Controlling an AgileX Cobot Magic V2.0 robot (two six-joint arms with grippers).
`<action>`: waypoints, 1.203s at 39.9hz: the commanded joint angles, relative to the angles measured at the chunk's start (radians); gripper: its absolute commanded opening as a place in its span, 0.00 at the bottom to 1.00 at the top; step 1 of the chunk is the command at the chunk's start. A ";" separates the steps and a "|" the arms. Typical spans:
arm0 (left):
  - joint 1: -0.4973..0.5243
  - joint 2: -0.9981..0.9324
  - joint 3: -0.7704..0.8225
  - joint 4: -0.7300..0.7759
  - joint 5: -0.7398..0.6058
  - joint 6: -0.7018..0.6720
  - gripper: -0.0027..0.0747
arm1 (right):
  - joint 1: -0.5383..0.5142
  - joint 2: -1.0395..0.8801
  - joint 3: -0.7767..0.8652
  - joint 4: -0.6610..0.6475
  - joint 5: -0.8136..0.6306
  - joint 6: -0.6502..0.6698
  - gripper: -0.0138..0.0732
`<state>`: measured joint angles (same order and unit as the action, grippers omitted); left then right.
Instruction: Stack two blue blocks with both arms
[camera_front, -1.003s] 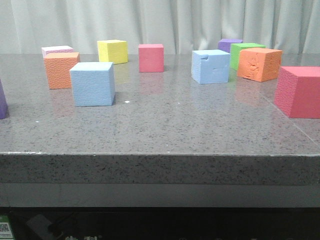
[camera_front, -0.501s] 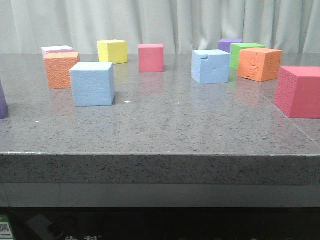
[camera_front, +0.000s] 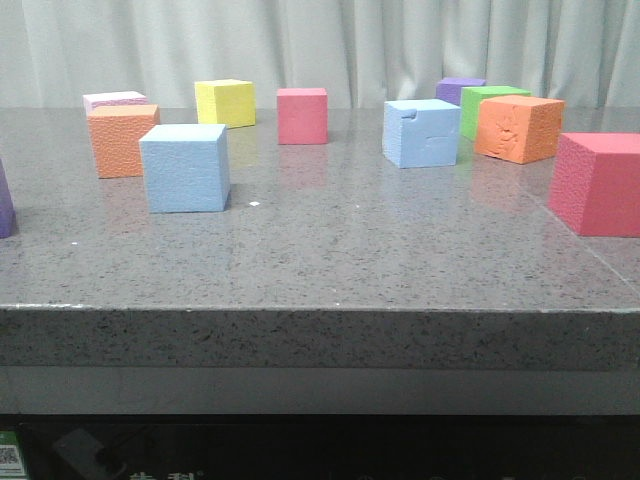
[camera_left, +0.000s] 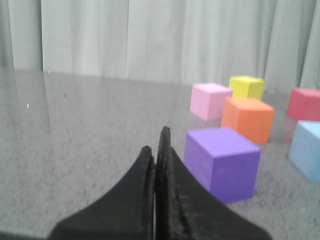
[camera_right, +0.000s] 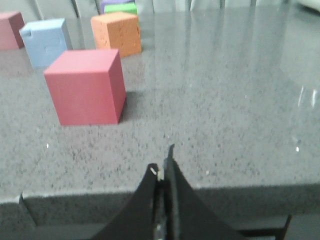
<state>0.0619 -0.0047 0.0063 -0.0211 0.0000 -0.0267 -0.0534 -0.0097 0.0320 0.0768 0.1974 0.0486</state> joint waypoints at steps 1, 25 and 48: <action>-0.008 -0.023 0.037 -0.011 -0.125 0.000 0.01 | -0.006 -0.019 -0.006 -0.007 -0.140 -0.006 0.08; -0.008 -0.023 0.037 -0.011 -0.136 0.000 0.01 | -0.006 -0.019 -0.006 -0.007 -0.158 -0.006 0.08; -0.008 -0.023 0.029 -0.016 -0.286 0.000 0.01 | -0.006 -0.019 -0.094 -0.007 -0.294 -0.005 0.08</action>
<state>0.0619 -0.0047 0.0063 -0.0248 -0.1750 -0.0267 -0.0534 -0.0097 0.0037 0.0768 0.0000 0.0486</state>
